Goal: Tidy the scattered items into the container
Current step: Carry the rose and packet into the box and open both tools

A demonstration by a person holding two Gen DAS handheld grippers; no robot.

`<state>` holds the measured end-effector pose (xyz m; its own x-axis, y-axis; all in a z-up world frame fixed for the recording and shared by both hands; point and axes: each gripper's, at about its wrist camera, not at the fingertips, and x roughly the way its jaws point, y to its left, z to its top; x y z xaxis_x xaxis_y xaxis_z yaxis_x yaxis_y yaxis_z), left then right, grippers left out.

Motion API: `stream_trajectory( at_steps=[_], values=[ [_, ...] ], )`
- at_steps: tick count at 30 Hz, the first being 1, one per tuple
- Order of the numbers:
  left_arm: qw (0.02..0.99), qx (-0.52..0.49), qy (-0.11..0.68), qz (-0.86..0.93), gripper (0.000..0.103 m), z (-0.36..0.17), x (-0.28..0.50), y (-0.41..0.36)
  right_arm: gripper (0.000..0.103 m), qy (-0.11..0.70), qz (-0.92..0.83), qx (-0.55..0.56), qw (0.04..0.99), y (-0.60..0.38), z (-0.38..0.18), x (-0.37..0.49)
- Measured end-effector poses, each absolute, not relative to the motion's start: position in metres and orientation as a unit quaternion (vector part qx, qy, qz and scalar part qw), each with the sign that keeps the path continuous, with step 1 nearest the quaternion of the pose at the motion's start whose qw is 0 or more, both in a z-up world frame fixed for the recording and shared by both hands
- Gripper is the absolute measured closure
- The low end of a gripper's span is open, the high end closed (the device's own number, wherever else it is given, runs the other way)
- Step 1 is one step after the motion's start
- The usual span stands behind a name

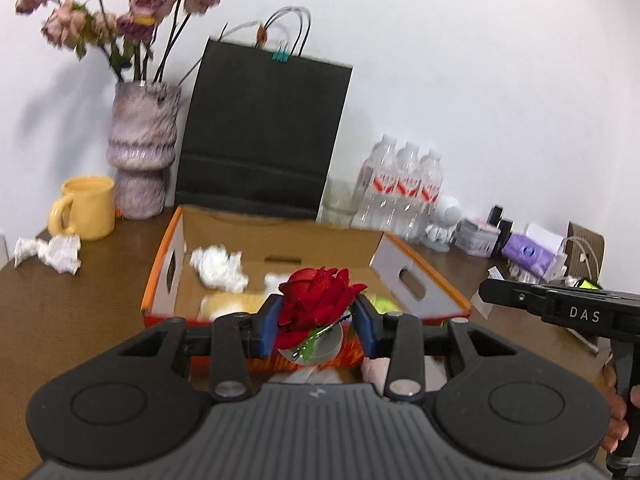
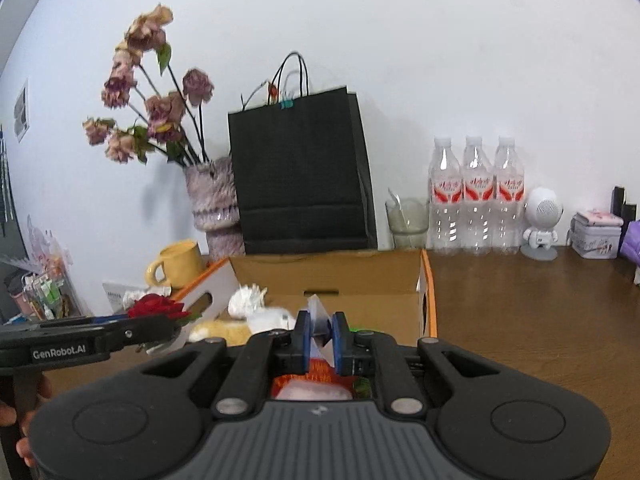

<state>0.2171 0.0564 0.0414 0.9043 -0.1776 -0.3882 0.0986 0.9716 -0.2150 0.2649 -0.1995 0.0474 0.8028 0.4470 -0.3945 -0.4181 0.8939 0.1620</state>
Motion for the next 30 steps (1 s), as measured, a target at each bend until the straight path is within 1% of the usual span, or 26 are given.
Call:
stream_trajectory(
  at_steps=[6,13,17,20,25,30],
  values=[
    [0.964,-0.113,0.234,-0.065,0.064,0.025,0.218,0.067,0.093,0.237,0.223,0.035,0.945,-0.200,0.033,0.266],
    [0.969,-0.114,0.209,-0.067,0.064,0.044,0.228,0.069,0.093,0.227,0.219,0.027,0.948,-0.195,0.046,0.281],
    [0.972,-0.125,0.191,-0.059,0.064,0.058,0.255,0.070,0.093,0.221,0.215,0.030,0.951,-0.183,0.055,0.312],
    [0.972,-0.135,0.187,-0.050,0.064,0.059,0.279,0.073,0.093,0.224,0.213,0.041,0.950,-0.172,0.054,0.340],
    [0.970,-0.129,0.202,-0.042,0.064,0.049,0.316,0.076,0.093,0.245,0.210,0.037,0.946,-0.152,0.039,0.383],
    [0.967,-0.116,0.225,-0.037,0.063,0.036,0.343,0.077,0.093,0.263,0.205,0.014,0.943,-0.139,0.025,0.401]
  ],
)
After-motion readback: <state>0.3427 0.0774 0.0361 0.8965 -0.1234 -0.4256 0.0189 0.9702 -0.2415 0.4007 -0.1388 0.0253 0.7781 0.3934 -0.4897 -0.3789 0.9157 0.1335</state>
